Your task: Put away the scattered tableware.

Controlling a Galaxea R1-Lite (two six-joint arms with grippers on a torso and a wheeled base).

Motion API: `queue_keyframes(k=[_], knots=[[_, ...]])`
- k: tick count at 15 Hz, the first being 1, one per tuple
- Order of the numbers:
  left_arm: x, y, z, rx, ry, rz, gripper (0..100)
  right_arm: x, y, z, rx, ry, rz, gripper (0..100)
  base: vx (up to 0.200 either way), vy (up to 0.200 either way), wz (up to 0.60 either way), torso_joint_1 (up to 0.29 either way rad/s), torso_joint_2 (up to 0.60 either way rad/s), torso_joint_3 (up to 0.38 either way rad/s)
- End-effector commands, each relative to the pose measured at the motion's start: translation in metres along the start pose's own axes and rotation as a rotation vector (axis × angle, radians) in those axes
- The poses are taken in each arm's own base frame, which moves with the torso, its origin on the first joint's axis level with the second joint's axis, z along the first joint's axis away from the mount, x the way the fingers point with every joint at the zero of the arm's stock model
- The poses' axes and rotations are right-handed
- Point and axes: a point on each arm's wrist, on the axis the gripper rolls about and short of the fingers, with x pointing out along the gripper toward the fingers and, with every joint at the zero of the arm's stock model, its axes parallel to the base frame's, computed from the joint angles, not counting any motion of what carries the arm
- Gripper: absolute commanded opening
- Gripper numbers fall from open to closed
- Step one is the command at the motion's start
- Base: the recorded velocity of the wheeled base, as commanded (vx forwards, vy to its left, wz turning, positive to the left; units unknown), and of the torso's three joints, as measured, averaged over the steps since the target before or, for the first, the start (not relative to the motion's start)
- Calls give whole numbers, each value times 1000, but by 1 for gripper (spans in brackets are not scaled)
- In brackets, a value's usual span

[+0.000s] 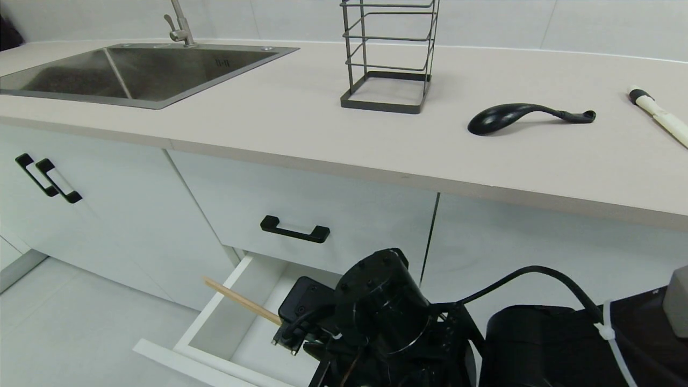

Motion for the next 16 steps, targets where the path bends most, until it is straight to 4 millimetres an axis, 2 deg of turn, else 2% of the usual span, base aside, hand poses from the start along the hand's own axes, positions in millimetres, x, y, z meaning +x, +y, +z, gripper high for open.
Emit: queue_keyframes(k=[1,4,7,8,16], knots=[[0,0,0,0,1,1,100,14,-1,1,16,46,-11,0,0,0,0,0,0,0],[0,0,0,0,-1,1,100,23,-11,1,26,99,-66,0,0,0,0,0,0,0],[0,0,0,0,1,1,100,28,-12,0,27,118,-82,0,0,0,0,0,0,0],[0,0,0,0,-1,1,100,35,-13,1,27,125,-83,0,0,0,0,0,0,0],[0,0,0,0,-1,1,100,59,-28,-16,48,180,-113,0,0,0,0,0,0,0]])
